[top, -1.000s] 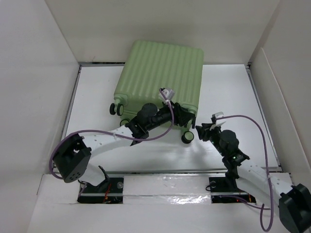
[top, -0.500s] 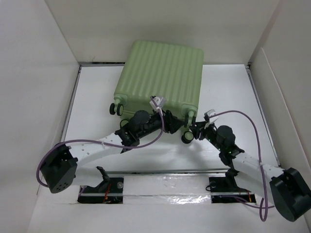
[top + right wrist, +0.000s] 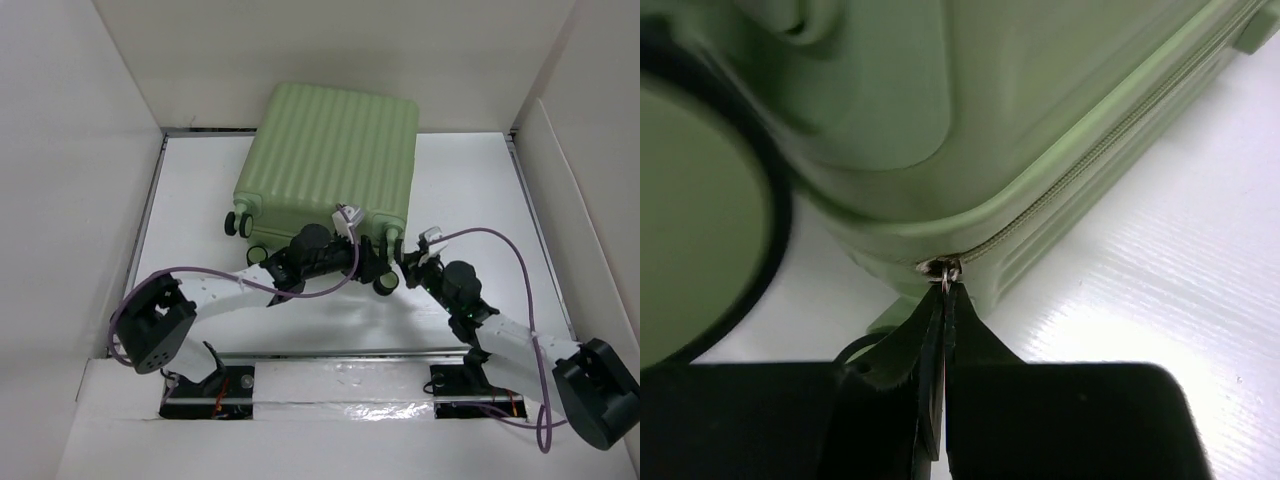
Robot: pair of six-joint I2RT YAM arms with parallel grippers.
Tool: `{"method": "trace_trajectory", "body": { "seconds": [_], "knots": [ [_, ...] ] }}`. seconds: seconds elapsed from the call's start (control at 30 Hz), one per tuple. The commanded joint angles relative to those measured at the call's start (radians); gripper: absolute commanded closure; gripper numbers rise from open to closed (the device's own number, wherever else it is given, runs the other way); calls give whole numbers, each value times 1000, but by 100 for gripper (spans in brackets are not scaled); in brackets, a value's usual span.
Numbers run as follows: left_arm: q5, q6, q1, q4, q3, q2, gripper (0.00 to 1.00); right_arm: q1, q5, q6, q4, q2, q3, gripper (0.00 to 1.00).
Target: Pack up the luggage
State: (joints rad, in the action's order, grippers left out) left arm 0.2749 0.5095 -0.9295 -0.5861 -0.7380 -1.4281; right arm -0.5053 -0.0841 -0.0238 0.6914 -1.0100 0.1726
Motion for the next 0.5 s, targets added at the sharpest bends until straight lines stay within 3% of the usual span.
{"method": "trace_trajectory", "body": {
  "seconds": [0.0,0.23,0.47],
  "knots": [
    [43,-12,-3,-96,-121,-28,50,-73,79,-8,152,95,-21,100],
    [40,-26,6,-95,-271,-120,50,-278,285,-5,-73,281,-27,100],
    [50,-26,6,-81,-357,-157,50,-351,314,-24,-15,234,-48,100]
  ]
}}
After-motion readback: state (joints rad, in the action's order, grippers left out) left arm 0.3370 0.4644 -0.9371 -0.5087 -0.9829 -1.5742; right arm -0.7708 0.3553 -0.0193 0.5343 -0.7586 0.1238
